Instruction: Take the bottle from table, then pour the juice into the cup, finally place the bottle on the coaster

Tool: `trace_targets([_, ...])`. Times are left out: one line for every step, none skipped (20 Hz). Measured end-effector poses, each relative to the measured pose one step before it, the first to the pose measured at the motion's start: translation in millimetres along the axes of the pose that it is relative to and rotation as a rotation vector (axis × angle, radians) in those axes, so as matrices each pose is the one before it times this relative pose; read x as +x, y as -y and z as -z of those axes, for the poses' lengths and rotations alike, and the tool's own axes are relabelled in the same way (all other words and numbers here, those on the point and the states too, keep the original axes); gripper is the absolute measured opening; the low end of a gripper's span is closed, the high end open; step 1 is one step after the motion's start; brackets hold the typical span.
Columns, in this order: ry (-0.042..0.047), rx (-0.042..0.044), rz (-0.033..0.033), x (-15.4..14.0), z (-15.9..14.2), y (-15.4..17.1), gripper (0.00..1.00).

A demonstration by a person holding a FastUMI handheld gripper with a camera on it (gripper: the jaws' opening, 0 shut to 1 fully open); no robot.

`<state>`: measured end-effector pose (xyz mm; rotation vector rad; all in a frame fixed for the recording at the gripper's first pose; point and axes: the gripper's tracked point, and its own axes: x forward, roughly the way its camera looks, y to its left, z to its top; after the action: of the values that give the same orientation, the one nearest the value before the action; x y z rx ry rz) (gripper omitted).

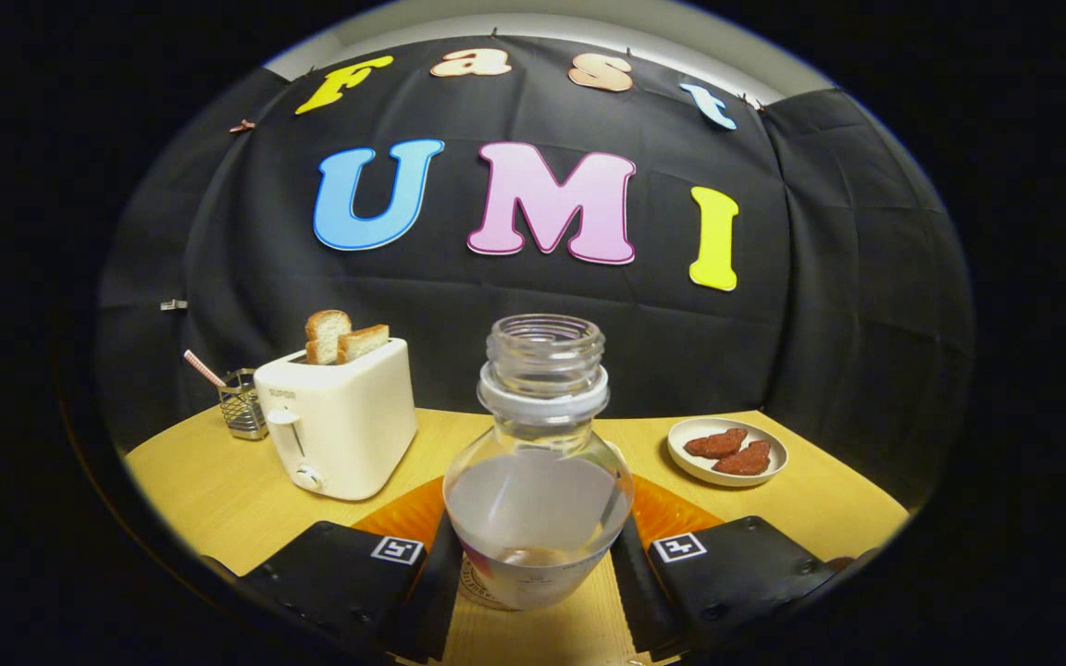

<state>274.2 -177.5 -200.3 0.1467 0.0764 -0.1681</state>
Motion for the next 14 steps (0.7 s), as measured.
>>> trace_targets([-0.01155, 0.01563, -0.00391, 6.7, 6.47, -1.77, 0.75])
trace_targets([-0.01394, 0.02106, -0.01658, 4.77, 6.54, -4.73, 0.75])
trace_targets([-0.00899, 0.01681, -0.01126, 3.08, 2.69, -2.87, 0.75])
trace_targets([0.00244, 0.01273, -0.00448, 2.54, 0.34, -1.95, 0.75])
trace_targets([0.00415, -0.00117, 0.00772, 2.56, -0.57, 0.86, 0.75])
trace_targets([-0.00751, -0.00347, 0.00619, 3.46, 1.36, 0.62, 0.74])
trace_targets([-0.00951, 0.00256, 0.00346, 3.67, 1.43, -0.51, 0.75])
trace_targets([-0.00999, 0.00854, 0.00003, 3.02, 1.78, -1.2, 0.75])
trace_targets([-0.01222, 0.00492, 0.00288, 1.92, 2.7, -0.72, 0.75])
trace_targets([-0.01217, -0.00043, -0.0001, 1.3, 3.11, -0.52, 0.75])
trace_targets([0.00607, -0.00464, 0.00283, -0.36, -1.77, 0.92, 0.75])
trace_targets([0.00255, -0.00854, 0.01237, 0.61, -0.98, 3.79, 0.75])
trace_targets([-0.00102, -0.00327, 0.00694, -0.57, -0.66, 2.75, 0.75])
trace_targets([-0.00881, 0.00114, 0.00864, 0.76, 2.62, 3.07, 0.75])
